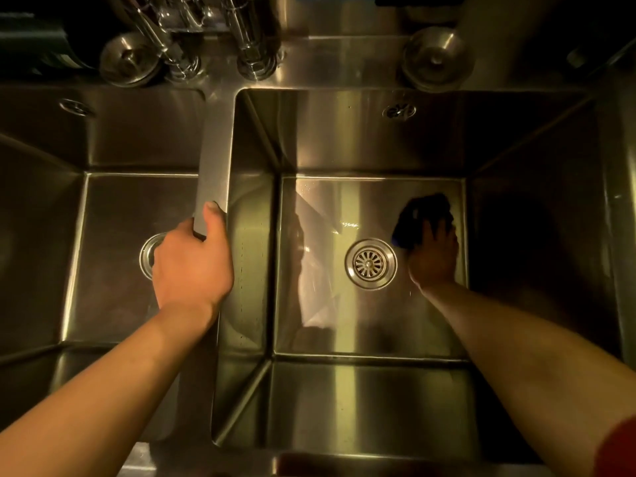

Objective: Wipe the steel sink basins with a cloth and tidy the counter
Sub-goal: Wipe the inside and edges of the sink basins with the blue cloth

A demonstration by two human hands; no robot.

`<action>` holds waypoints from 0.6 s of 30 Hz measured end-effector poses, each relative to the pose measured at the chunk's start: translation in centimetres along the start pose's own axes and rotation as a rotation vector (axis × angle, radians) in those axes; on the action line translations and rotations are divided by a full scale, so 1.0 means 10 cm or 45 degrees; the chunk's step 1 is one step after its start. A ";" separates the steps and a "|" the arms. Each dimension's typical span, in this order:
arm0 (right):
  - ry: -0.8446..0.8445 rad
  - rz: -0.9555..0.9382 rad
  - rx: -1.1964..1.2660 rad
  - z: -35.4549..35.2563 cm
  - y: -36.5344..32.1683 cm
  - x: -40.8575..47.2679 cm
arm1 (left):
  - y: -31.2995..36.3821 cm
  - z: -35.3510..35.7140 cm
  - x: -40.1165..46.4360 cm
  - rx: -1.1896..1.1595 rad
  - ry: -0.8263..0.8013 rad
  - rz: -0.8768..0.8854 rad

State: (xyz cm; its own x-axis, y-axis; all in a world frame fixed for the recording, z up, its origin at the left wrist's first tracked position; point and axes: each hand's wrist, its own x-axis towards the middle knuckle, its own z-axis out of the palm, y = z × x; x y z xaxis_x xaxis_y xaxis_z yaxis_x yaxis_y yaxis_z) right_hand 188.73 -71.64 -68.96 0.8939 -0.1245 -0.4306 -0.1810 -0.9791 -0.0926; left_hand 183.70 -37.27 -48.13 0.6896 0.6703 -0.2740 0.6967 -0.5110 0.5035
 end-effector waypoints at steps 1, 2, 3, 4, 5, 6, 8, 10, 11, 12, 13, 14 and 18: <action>0.008 -0.026 0.017 -0.04 -0.26 0.12 | 0.00 0.00 0.00 0.001 0.003 0.000; 0.001 -0.090 0.010 -0.08 -0.54 0.21 | 0.00 0.00 -0.02 -0.003 0.001 -0.001; -0.020 -0.181 -0.016 -0.10 -0.82 0.29 | -0.01 0.00 -0.02 -0.017 -0.002 0.001; -0.041 -0.287 -0.040 -0.11 -1.11 0.34 | -0.01 0.00 -0.02 -0.032 -0.003 0.006; -0.063 -0.387 -0.056 -0.10 -1.39 0.35 | -0.01 0.00 -0.01 -0.040 -0.003 0.012; -0.093 -0.485 -0.064 -0.08 -1.64 0.31 | -0.01 0.00 -0.01 -0.039 -0.002 0.018; -0.167 -0.693 -0.144 0.06 -1.97 0.11 | -0.02 0.01 0.00 -0.034 0.008 0.022; -0.246 -0.866 -0.254 0.28 -1.97 -0.20 | -0.02 0.01 0.00 -0.018 0.014 0.027; -0.268 -0.941 -0.282 0.39 -1.85 -0.35 | -0.02 0.02 0.01 -0.009 0.016 0.028; -0.273 -1.035 -0.318 0.49 -1.65 -0.51 | -0.02 0.01 0.01 -0.003 0.018 0.026; -0.302 -1.152 -0.374 0.57 -1.40 -0.66 | -0.03 0.01 0.02 0.007 0.015 0.023; -0.367 -1.275 -0.424 0.62 -1.08 -0.80 | -0.03 0.01 0.01 0.021 0.009 0.022; -0.469 -1.425 -0.431 0.50 0.26 -1.06 | -0.04 0.00 0.01 0.033 0.002 0.021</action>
State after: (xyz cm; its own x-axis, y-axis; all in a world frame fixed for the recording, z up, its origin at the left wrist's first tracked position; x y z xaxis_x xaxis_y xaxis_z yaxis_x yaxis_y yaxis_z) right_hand 176.76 -72.05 -69.18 0.3088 0.8113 -0.4964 0.7771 -0.5161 -0.3601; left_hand 183.53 -37.01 -48.39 0.7010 0.6624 -0.2644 0.6900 -0.5361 0.4864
